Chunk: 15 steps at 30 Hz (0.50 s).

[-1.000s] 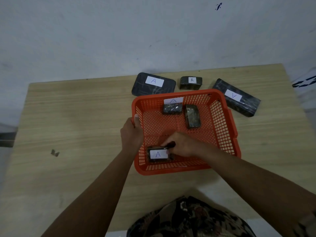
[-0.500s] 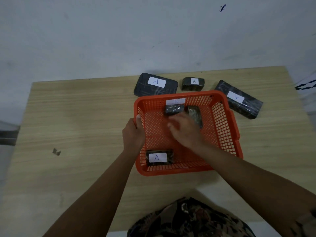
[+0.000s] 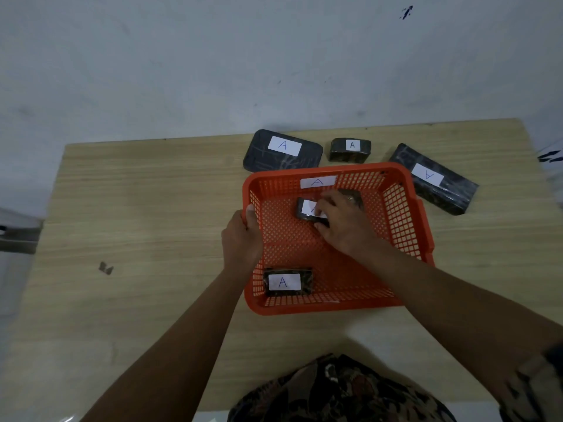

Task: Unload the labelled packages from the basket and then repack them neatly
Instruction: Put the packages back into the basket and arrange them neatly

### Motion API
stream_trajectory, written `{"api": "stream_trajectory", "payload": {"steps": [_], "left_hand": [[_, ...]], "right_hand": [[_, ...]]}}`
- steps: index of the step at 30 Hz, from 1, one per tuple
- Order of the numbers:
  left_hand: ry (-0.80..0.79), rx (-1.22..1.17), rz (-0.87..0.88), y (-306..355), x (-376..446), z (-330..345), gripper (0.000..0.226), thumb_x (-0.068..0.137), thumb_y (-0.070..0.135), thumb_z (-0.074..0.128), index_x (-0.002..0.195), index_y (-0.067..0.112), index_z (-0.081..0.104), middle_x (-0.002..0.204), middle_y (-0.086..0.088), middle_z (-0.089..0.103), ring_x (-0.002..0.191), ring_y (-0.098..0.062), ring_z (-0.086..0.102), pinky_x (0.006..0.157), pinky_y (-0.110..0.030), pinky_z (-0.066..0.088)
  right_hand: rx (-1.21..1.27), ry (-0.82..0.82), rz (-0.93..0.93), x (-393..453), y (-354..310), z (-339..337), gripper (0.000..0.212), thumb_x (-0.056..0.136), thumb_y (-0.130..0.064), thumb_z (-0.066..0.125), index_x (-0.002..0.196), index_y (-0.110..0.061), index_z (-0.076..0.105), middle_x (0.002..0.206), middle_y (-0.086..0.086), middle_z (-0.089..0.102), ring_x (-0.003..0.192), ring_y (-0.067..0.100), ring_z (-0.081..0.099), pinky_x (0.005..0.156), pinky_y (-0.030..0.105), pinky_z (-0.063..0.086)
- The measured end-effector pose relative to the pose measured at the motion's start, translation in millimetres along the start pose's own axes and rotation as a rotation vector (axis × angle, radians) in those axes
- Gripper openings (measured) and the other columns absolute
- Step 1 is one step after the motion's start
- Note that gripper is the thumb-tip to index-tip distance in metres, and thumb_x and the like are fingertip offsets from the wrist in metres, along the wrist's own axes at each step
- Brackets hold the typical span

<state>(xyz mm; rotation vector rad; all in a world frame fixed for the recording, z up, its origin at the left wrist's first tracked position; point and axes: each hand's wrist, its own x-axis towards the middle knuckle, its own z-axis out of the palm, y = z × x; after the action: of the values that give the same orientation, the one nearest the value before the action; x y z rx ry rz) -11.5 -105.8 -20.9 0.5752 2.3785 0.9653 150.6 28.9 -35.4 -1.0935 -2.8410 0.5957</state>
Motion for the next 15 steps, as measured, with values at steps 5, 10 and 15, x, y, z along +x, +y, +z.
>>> {"api": "stream_trajectory", "payload": {"steps": [5, 10, 15], "left_hand": [[0.001, -0.002, 0.004, 0, -1, -1, 0.043, 0.103, 0.047, 0.030, 0.084, 0.018, 0.056, 0.077, 0.003, 0.062, 0.071, -0.011, 0.061, 0.059, -0.025, 0.043], [-0.002, -0.010, 0.018, -1, 0, -1, 0.045, 0.103, 0.048, 0.029, 0.084, 0.018, 0.057, 0.078, 0.000, 0.064, 0.072, -0.014, 0.064, 0.062, -0.028, 0.047], [0.014, -0.009, 0.017, -1, -1, -1, 0.047, 0.102, 0.049, 0.030, 0.086, 0.016, 0.058, 0.079, 0.001, 0.064, 0.073, -0.013, 0.063, 0.061, -0.028, 0.046]], "right_hand": [[0.172, -0.096, 0.085, -1, -4, 2, 0.051, 0.082, -0.019, 0.075, 0.127, -0.019, 0.051, 0.136, 0.007, 0.055, 0.125, 0.026, 0.051, 0.102, 0.036, 0.041], [0.317, -0.250, 0.056, -5, -15, 10, 0.076, 0.079, -0.020, 0.079, 0.146, -0.018, 0.044, 0.142, 0.006, 0.047, 0.131, 0.022, 0.043, 0.110, 0.029, 0.032], [0.406, -0.416, -0.004, -8, -32, 11, 0.066, 0.074, -0.020, 0.083, 0.134, -0.028, 0.057, 0.130, -0.004, 0.054, 0.119, 0.015, 0.049, 0.104, 0.034, 0.040]]}}
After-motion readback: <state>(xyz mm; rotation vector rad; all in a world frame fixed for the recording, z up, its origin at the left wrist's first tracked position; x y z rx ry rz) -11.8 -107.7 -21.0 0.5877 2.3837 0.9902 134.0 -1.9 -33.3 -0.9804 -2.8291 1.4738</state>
